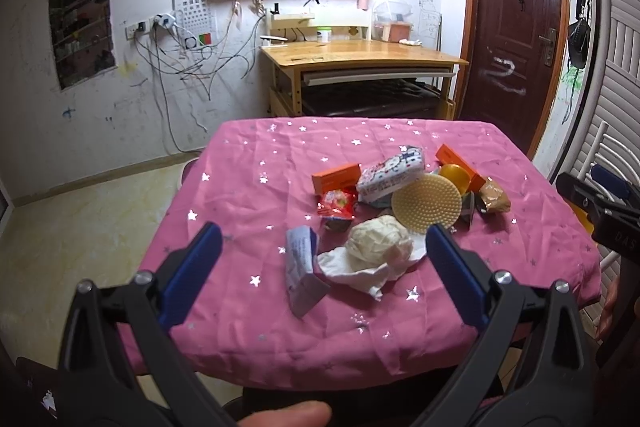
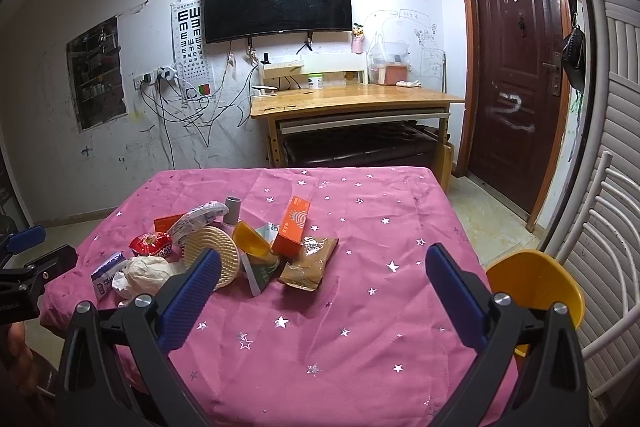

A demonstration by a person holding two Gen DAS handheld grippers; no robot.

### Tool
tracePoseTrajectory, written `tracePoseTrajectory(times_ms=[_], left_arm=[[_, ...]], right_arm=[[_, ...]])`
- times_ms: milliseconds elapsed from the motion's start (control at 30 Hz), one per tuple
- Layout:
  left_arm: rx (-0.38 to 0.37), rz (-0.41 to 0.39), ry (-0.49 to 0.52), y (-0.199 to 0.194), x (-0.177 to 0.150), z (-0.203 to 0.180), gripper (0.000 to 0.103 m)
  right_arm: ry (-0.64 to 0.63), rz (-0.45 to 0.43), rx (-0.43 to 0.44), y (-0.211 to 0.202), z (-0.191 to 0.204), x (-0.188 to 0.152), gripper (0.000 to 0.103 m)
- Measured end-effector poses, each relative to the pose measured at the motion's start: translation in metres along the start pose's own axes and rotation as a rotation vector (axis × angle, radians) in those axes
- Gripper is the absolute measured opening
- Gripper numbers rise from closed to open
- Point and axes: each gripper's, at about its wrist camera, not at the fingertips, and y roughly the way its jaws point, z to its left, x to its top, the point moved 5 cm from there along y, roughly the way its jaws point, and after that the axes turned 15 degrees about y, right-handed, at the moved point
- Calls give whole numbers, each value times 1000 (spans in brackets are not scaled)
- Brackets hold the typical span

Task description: Collect trash

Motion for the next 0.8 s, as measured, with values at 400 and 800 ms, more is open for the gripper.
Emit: tracePoseTrajectory(times_ms=[400, 800], left_arm=[[-1, 1, -1, 0, 0, 0, 97], [1, 0, -1, 0, -1, 1, 97]], right_arm=[[0, 0, -1, -1, -1, -1, 96], [-1, 0, 0, 0, -1, -1, 96]])
